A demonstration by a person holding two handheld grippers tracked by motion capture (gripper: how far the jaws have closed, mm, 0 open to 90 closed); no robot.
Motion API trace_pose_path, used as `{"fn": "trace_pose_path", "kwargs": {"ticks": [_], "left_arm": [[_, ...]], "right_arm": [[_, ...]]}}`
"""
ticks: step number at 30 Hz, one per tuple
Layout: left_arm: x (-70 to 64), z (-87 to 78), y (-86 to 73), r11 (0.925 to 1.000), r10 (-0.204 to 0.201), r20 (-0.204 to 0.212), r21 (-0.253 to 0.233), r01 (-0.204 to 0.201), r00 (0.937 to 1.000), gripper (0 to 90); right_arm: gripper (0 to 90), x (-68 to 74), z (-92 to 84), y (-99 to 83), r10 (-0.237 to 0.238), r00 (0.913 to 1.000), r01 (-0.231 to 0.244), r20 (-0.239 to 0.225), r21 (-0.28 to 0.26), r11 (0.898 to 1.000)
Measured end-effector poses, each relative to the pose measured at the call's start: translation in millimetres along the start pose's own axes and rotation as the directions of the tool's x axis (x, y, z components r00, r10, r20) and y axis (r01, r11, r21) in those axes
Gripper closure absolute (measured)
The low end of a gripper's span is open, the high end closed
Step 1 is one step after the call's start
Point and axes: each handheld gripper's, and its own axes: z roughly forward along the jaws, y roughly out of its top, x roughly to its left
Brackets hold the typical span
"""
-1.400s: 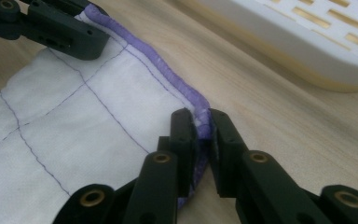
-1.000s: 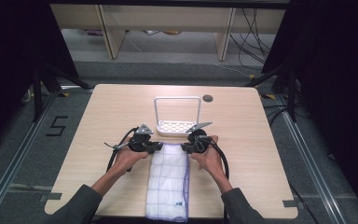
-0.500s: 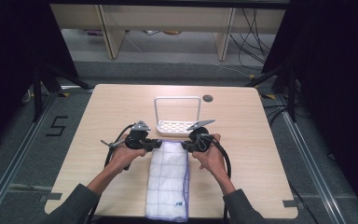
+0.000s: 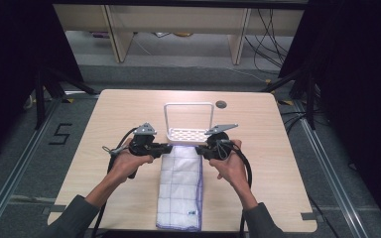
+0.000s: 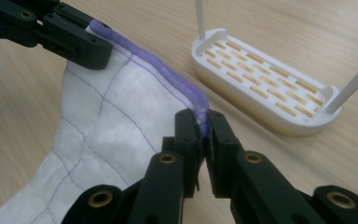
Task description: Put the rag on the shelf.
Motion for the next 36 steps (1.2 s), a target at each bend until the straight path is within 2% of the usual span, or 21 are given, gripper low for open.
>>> {"fn": "trace_pose_path", "kwargs": {"ticks": [4,5,6,7,8,10,11,12,14,15,17,19,20,21,22,26,27,28,29,31,36], "left_arm": [[-8.2,-10.1,7.7,0.9996,0.015,-0.001,-0.024,-0.015,0.9999,83.0],[-12.6,-17.2,12.8,0.9983,0.038,0.009,-0.045,-0.037,0.9993,83.0],[-12.6,-17.2,12.8,0.9983,0.038,0.009,-0.045,-0.037,0.9993,83.0],[-15.2,-20.8,15.5,0.9975,0.043,0.01,-0.057,-0.043,0.999,83.0],[-19.5,-28.0,21.3,0.9964,0.052,0.004,-0.066,-0.052,0.9986,83.1],[-20.4,-31.1,24.4,0.9959,0.056,0.006,-0.072,-0.055,0.9984,83.1],[-20.7,-33.8,27.8,0.9953,0.058,0.006,-0.078,-0.057,0.9983,83.1],[-21.0,-38.5,34.7,0.9942,0.047,0.014,-0.098,-0.045,0.9988,83.1],[-21.8,-41.5,38.8,0.9943,0.047,0.005,-0.096,-0.047,0.9989,83.2],[-22.4,-43.4,42.8,0.9934,0.052,0.009,-0.103,-0.05,0.9986,83.2],[-26.1,-49.5,56.5,0.9903,0.073,-0.005,-0.118,-0.073,0.9974,83.2],[-27.1,-51.2,61.2,0.989,0.076,-0.003,-0.127,-0.076,0.9971,83.3],[-28.9,-54.1,67.2,0.9883,0.084,-0.02,-0.126,-0.086,0.9963,83.2],[-30.1,-56.6,75.4,0.9858,0.088,-0.023,-0.141,-0.091,0.9958,83.2],[-30.1,-56.6,75.4,0.9858,0.088,-0.023,-0.141,-0.091,0.9958,83.3],[-30.4,-59.6,93.5,0.9849,0.088,-0.025,-0.148,-0.091,0.9958,83.3],[-29.2,-60.2,97.9,0.9868,0.087,-0.031,-0.135,-0.09,0.9957,83.3],[-27.7,-59.5,101.8,0.9873,0.083,-0.034,-0.133,-0.087,0.996,83.3],[-26.4,-58.1,105.2,0.9871,0.074,-0.034,-0.139,-0.078,0.9966,83.3],[-22.2,-56.5,115.4,0.9893,0.066,-0.047,-0.127,-0.072,0.9967,83.3],[-13.5,-54.7,129.1,0.9883,0.053,-0.074,-0.139,-0.063,0.9959,83.3]], "right_arm": [[84.9,4.9,-11.4,2.6,0.009,0.9999,-0.008,0.007,-0.029,1.0],[84.9,7.3,-21.9,5.9,-0.016,0.9998,0.016,0.009,-0.031,0.999],[84.9,7.3,-21.9,5.9,-0.016,0.9998,0.016,0.009,-0.031,0.999],[84.9,11.9,-25.4,6.8,0.009,0.9999,-0.009,-0.006,-0.037,0.999],[84.9,13.4,-33.7,10.8,-0.036,0.9994,0.036,0.001,-0.056,0.998],[85.0,14.7,-37.0,13.0,-0.042,0.9991,0.042,-0.001,-0.067,0.997],[85.0,17.6,-41.4,15.2,-0.029,0.9996,0.029,0.002,-0.073,0.997],[85.0,17.7,-48.1,20.4,-0.046,0.9989,0.046,-0.002,-0.104,0.994],[85.0,16.4,-51.4,23.3,-0.059,0.9982,0.057,-0.008,-0.12,0.991],[85.0,17.3,-55.1,25.8,-0.053,0.9986,0.052,-0.007,-0.133,0.99],[85.1,16.5,-65.9,35.5,-0.074,0.9972,0.074,0.009,-0.161,0.984],[85.1,16.7,-70.0,39.3,-0.074,0.9972,0.074,0.009,-0.164,0.984],[85.1,17.7,-74.1,42.8,-0.066,0.9977,0.067,0.014,-0.171,0.983],[85.1,16.6,-82.5,51.2,-0.086,0.9958,0.09,0.032,-0.186,0.978],[85.1,16.6,-82.5,51.2,-0.086,0.9958,0.09,0.032,-0.186,0.978],[85.2,12.8,-95.4,68.1,-0.101,0.9932,0.111,0.059,-0.211,0.971],[85.2,12.5,-96.7,71.6,-0.067,0.9964,0.076,0.051,-0.212,0.974],[85.1,6.5,-98.0,79.4,-0.076,0.9953,0.087,0.06,-0.207,0.974],[85.1,6.5,-98.0,79.4,-0.076,0.9953,0.087,0.06,-0.207,0.974],[85.2,0.4,-97.7,89.6,-0.065,0.9952,0.078,0.074,-0.198,0.977],[85.2,-7.4,-97.7,105.5,-0.04,0.997,0.052,0.067,-0.191,0.98]]}}
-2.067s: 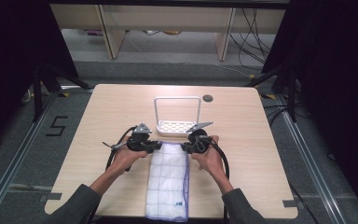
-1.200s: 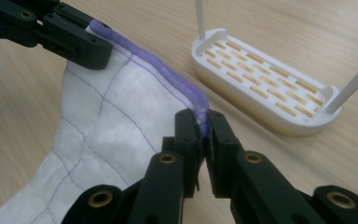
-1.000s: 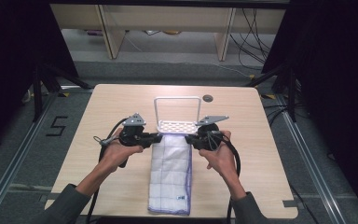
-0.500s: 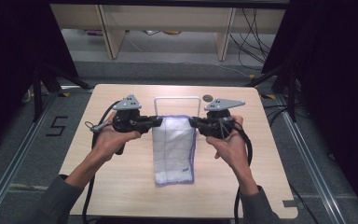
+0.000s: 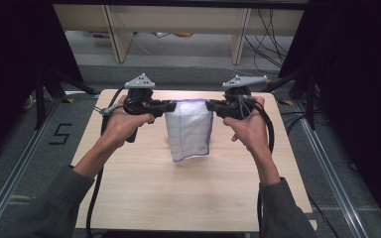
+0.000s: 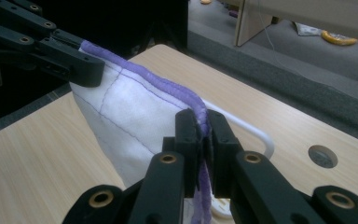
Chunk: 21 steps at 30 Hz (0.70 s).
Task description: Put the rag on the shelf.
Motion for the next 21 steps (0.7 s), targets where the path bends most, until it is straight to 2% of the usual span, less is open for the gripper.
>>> {"fn": "trace_pose_path", "kwargs": {"ticks": [3,8,9,12,16,17,19,20,21], "left_arm": [[3.3,1.3,4.9,0.9999,-0.005,-0.002,-0.016,0.005,1.0,83.3],[13.6,3.2,23.6,0.999,-0.003,-0.03,-0.045,0.002,0.9996,83.3],[15.8,3.3,26.7,0.9995,0.002,-0.035,-0.032,-0.003,0.9994,83.3],[21.2,5.2,34.9,0.9994,0.0,-0.054,-0.035,-0.002,0.9985,83.3],[27.1,7.3,42.1,0.9993,-0.009,-0.062,-0.038,0.006,0.998,83.3],[28.5,8.7,44.1,0.9986,-0.017,-0.067,-0.051,0.013,0.9976,83.3],[31.8,9.9,49.1,0.9989,-0.019,-0.071,-0.045,0.015,0.9973,83.3],[34.2,12.1,53.1,0.9987,-0.021,-0.073,-0.048,0.017,0.9971,83.3],[34.2,12.1,53.1,0.9987,-0.021,-0.073,-0.048,0.017,0.9971,83.3]], "right_arm": [[85.2,-2.0,0.7,6.7,-0.001,1.0,0.001,0.002,-0.013,1.0],[85.2,-7.2,-0.3,28.9,-0.012,0.9995,0.013,0.031,-0.033,0.999],[85.1,-7.9,0.0,31.8,-0.003,0.9995,0.004,0.03,-0.037,0.999],[85.1,-10.5,3.5,39.0,0.01,0.9994,-0.009,0.032,-0.049,0.999],[85.2,-14.1,6.5,44.8,0.001,0.9986,0.002,0.053,-0.045,0.999],[85.1,-14.5,8.2,46.1,0.012,0.9987,-0.009,0.049,-0.051,0.999],[85.1,-17.7,10.5,49.2,0.013,0.9986,-0.01,0.051,-0.056,0.998],[85.1,-20.3,12.8,52.3,0.033,0.998,-0.03,0.053,-0.063,0.998],[85.1,-20.3,12.8,52.3,0.033,0.998,-0.03,0.053,-0.063,0.998]]}}
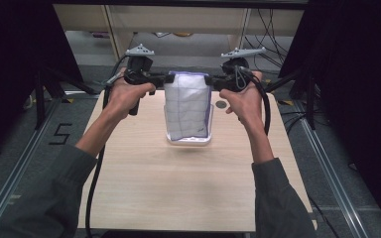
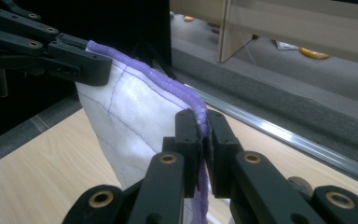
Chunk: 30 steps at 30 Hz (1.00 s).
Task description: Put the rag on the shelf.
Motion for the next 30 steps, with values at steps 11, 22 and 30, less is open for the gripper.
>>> {"fn": "trace_pose_path", "kwargs": {"ticks": [11,22,30], "left_arm": [[17.4,24.5,16.7,0.9992,-0.039,-0.037,0.0,0.039,0.9985,83.2],[47.8,57.1,4.2,0.9927,-0.117,-0.071,0.021,0.119,0.9906,82.5],[59.9,75.2,-10.5,0.9881,-0.145,-0.069,0.043,0.148,0.9871,81.9]], "right_arm": [[84.9,-25.9,24.6,18.3,0.045,0.9976,-0.044,0.053,-0.018,0.999],[84.3,-45.5,67.9,10.7,0.08,0.9935,-0.08,0.081,-0.001,0.997],[84.0,-57.0,93.1,-3.8,0.106,0.9905,-0.11,0.087,0.045,0.993]]}}
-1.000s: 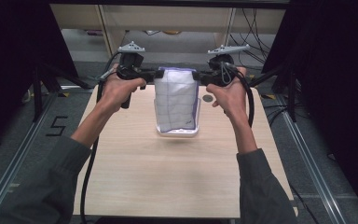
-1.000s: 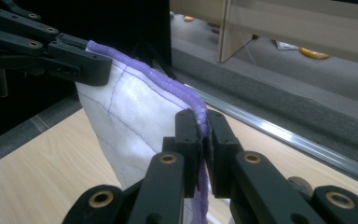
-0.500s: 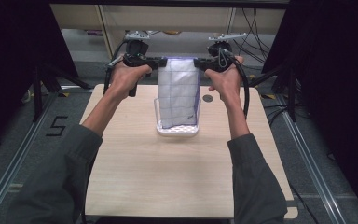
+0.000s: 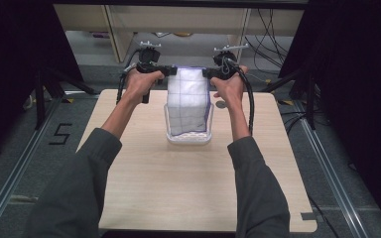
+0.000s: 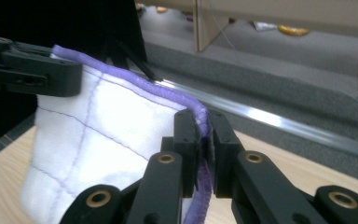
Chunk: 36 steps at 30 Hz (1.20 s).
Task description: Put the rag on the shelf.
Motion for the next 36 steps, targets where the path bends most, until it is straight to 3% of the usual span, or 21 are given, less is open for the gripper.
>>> {"fn": "trace_pose_path", "kwargs": {"ticks": [2,3,7,11,14,17,22,23,24,26,29,30,36], "left_arm": [[3.2,4.6,-3.1,0.9999,-0.012,0.002,0.002,0.012,0.9999,81.8],[6.0,8.8,-7.1,0.9997,-0.019,-0.007,0.017,0.019,0.9998,81.8],[10.0,14.8,-12.3,0.9993,-0.019,-0.01,0.033,0.02,0.9998,81.7],[12.1,23.5,-20.5,0.9978,-0.012,-0.016,0.064,0.013,0.9998,81.8],[13.9,29.0,-26.4,0.9965,-0.016,-0.015,0.082,0.017,0.9998,81.8],[15.1,32.5,-31.4,0.9942,-0.005,-0.018,0.107,0.007,0.9998,81.9],[14.2,35.1,-34.9,0.991,0.005,-0.005,0.134,-0.005,1.0,82.0],[13.6,36.1,-36.6,0.9887,0.003,-0.005,0.15,-0.002,1.0,82.0],[13.2,36.7,-37.6,0.9871,0.004,-0.005,0.16,-0.003,1.0,81.8],[13.4,37.1,-38.7,0.9856,0.002,-0.001,0.169,-0.002,1.0,81.2],[16.1,37.2,-40.8,0.9839,-0.027,-0.016,0.176,0.029,0.9995,67.6],[16.9,36.6,-40.9,0.984,-0.028,-0.018,0.175,0.031,0.9994,64.3],[21.9,24.9,-37.0,0.9832,-0.037,-0.039,0.177,0.043,0.9986,55.2]], "right_arm": [[83.9,-3.9,7.2,-3.3,-0.004,1.0,0.004,-0.001,0.016,1.0],[83.8,-4.3,13.1,-6.8,0.022,0.9998,-0.022,-0.002,0.036,0.999],[83.7,-6.8,22.5,-12.6,0.044,0.999,-0.044,0.004,0.075,0.996],[83.7,-11.4,31.6,-19.2,0.032,0.9994,-0.033,0.009,0.099,0.995],[83.6,-11.9,34.8,-22.9,0.046,0.9988,-0.047,0.016,0.127,0.991],[83.5,-14.7,39.6,-26.6,0.013,0.9999,-0.014,0.01,0.142,0.99],[82.4,-17.9,45.0,-33.1,0.015,0.9999,-0.016,0.009,0.191,0.981],[81.7,-17.9,45.9,-34.2,0.02,0.9998,-0.021,0.01,0.2,0.98],[80.6,-15.6,45.7,-34.9,0.056,0.9983,-0.059,0.017,0.216,0.975],[79.8,-16.1,46.3,-35.5,0.049,0.9985,-0.053,0.022,0.22,0.974],[73.8,-16.8,46.1,-35.8,0.043,0.9978,-0.054,0.05,0.222,0.973],[68.2,-18.4,45.3,-35.8,0.068,0.9962,-0.078,0.054,0.221,0.972],[64.9,-23.8,37.9,-33.9,0.071,0.9938,-0.087,0.086,0.199,0.976]]}}
